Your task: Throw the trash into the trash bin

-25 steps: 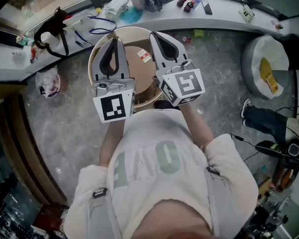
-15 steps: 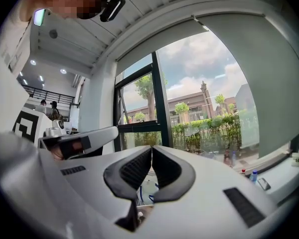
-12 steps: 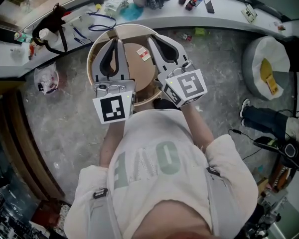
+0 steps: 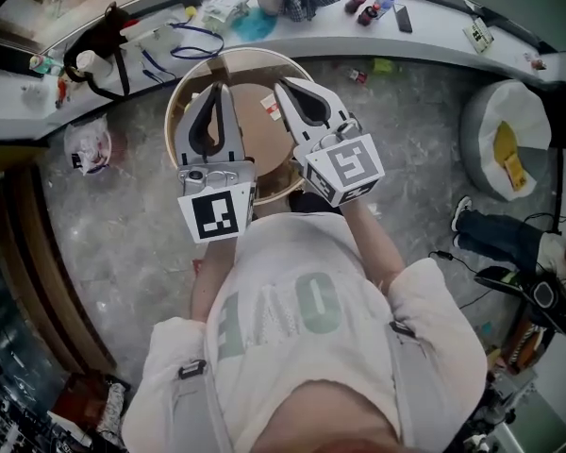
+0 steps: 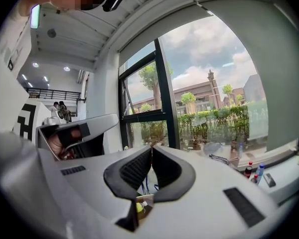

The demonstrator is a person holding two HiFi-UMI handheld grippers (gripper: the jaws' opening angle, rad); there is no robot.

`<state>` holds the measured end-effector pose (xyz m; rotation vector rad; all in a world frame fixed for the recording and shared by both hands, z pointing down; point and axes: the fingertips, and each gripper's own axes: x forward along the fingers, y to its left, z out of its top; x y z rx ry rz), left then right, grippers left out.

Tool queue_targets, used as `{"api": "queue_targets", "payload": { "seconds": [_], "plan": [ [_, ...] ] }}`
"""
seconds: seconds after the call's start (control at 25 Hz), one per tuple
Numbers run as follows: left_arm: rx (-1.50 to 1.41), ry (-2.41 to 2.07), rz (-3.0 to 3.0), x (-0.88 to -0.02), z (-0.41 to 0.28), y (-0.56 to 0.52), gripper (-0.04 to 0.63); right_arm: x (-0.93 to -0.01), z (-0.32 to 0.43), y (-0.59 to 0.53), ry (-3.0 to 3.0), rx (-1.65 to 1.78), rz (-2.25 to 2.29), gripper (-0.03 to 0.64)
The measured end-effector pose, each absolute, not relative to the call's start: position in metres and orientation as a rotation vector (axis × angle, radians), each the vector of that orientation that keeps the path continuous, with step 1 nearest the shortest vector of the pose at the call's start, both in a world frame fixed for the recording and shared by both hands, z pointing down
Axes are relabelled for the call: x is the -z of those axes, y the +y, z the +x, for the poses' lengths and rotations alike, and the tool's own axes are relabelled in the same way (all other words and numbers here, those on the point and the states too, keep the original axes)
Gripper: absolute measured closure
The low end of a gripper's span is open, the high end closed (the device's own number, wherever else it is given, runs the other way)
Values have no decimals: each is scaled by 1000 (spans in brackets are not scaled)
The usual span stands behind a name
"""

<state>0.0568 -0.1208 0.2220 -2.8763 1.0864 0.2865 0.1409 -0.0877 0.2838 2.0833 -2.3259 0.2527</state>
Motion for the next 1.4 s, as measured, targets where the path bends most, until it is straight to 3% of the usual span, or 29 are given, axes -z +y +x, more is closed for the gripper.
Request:
{"api": "queue_targets", "payload": {
  "seconds": [0.56,0.68,0.76,1.0,1.4],
  "plan": [
    [15,1193,-2952,-318,65,-151,584,-368,173,-122,-2313,-292,2002,584],
    [52,1216,-2962,-339,68,-158,584,-388,186,-137,-2281,-247,2070,330],
    [71,1223,-2966,-353,68,-160,584,-425,191,-147,-2244,-326,2072,288],
    [235,1278,-3028,-425,62,-150,584,-596,189,-153,-2068,-764,1849,276],
    [430,1327,-3036,-504,50,-138,584,-810,182,-114,-1767,-1019,1596,275]
  ]
}}
